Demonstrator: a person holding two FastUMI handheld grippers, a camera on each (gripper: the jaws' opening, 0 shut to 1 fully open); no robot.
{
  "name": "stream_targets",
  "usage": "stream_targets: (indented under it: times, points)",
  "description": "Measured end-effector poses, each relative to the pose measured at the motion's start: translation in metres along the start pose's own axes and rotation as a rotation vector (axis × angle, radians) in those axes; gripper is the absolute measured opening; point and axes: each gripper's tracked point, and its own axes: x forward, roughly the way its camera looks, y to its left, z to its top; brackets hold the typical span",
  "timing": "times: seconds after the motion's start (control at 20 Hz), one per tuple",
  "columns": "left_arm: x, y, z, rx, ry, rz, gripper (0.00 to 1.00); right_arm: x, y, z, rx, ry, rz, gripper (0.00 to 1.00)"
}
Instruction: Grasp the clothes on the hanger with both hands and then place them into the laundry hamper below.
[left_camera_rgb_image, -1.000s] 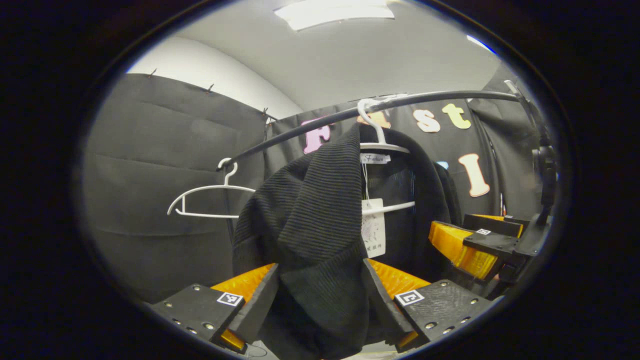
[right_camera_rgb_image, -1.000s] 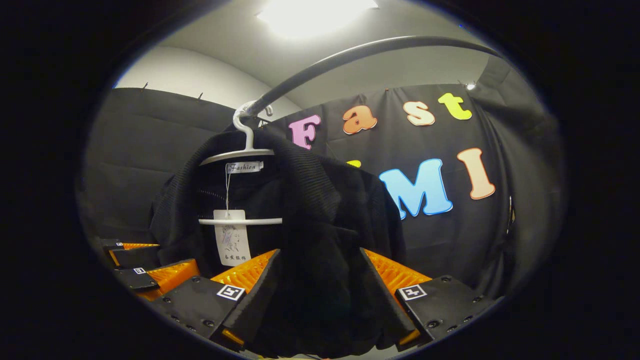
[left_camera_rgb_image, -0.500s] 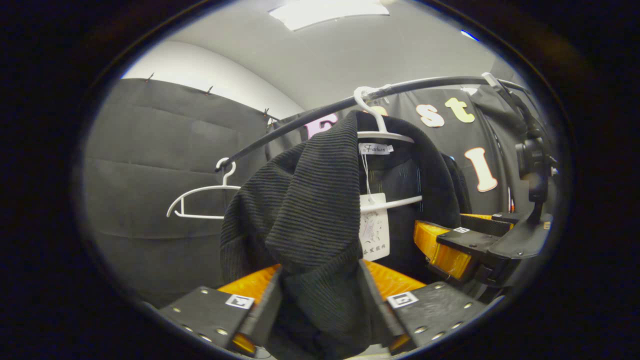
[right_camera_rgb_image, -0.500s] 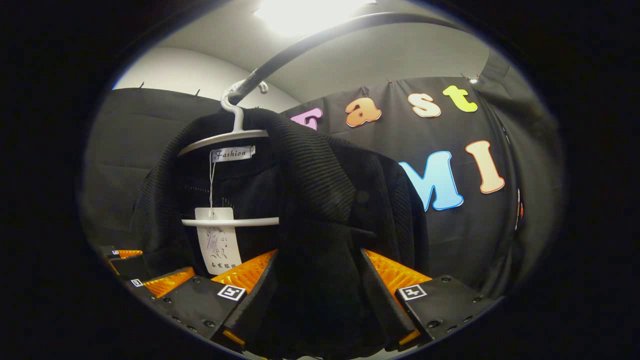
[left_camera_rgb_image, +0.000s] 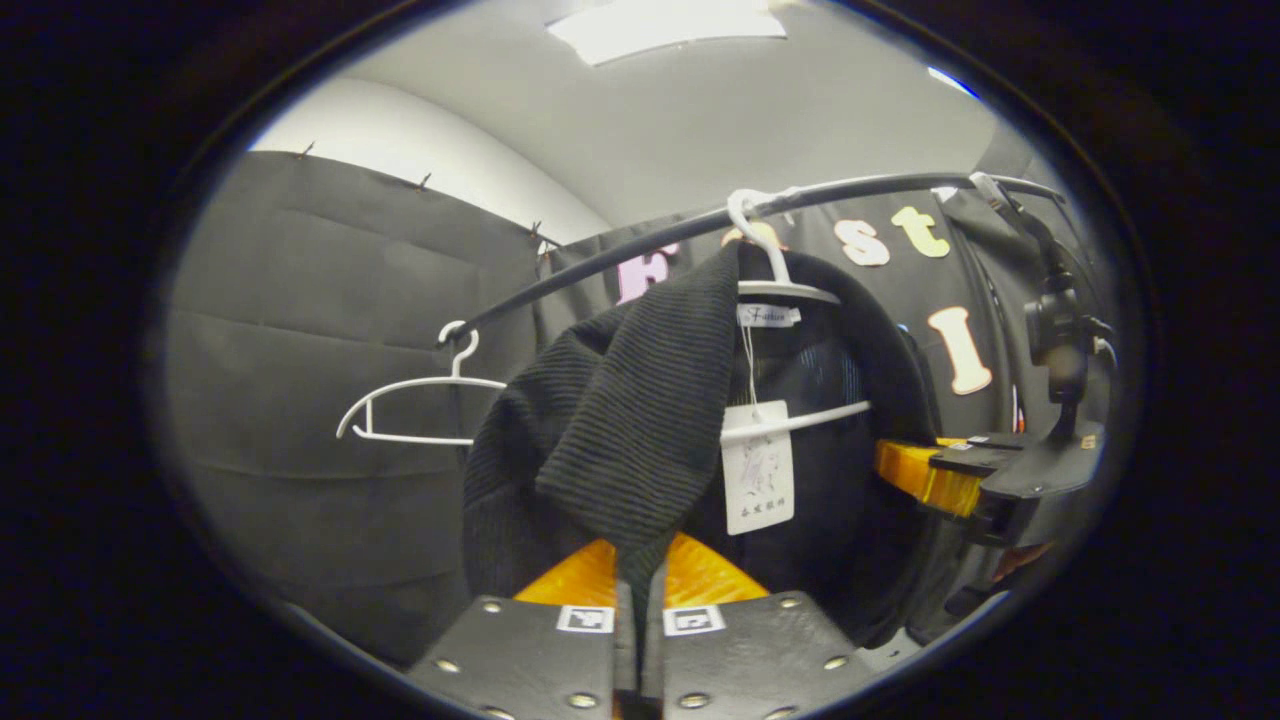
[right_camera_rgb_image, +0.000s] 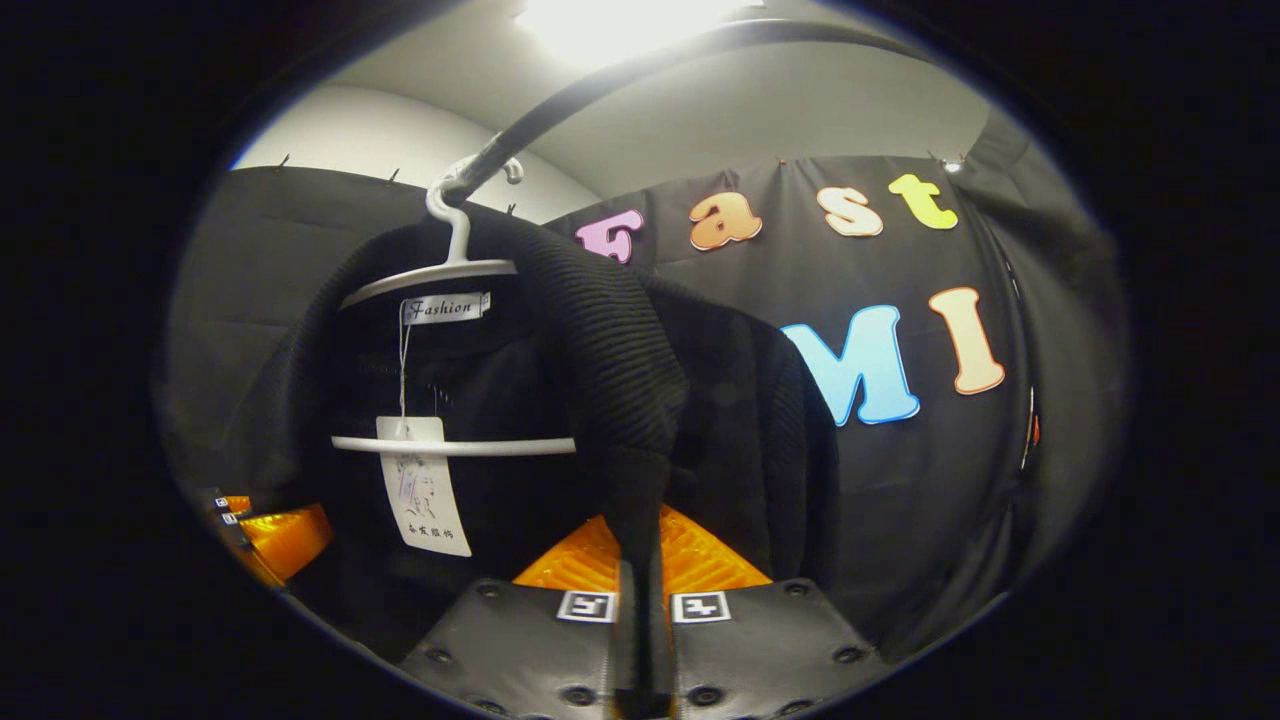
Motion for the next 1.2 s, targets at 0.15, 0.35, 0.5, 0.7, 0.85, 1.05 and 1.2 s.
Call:
stream_targets:
  times: [0.15,0.35,0.5,0.7,0.85,1.05,1.2]
  points:
    - [-0.017,0.005,0.019,0.006,-0.031,-0.021,0.01,-0.008,-0.018,0.02,-0.042,-0.065,-0.067,0.01]
    - [-0.034,0.027,0.053,0.011,-0.09,-0.02,0.01,-0.02,-0.038,0.049,-0.091,-0.139,-0.125,0.02]
    - [-0.04,0.047,0.079,0.003,-0.123,-0.008,0.03,-0.024,-0.053,0.071,-0.129,-0.196,-0.162,0.02]
    - [-0.04,0.076,0.115,0.004,-0.195,0.023,0.01,-0.023,-0.067,0.087,-0.159,-0.23,-0.186,0.01]
    - [-0.035,0.095,0.132,0.027,-0.246,0.053,0.01,-0.02,-0.08,0.095,-0.18,-0.251,-0.205,0.01]
    - [-0.023,0.106,0.153,0.074,-0.308,0.049,0.01,-0.014,-0.088,0.106,-0.2,-0.279,-0.215,0.01]
    - [-0.011,0.114,0.158,0.088,-0.319,0.034,0.02,-0.009,-0.089,0.105,-0.227,-0.276,-0.207,0.01]
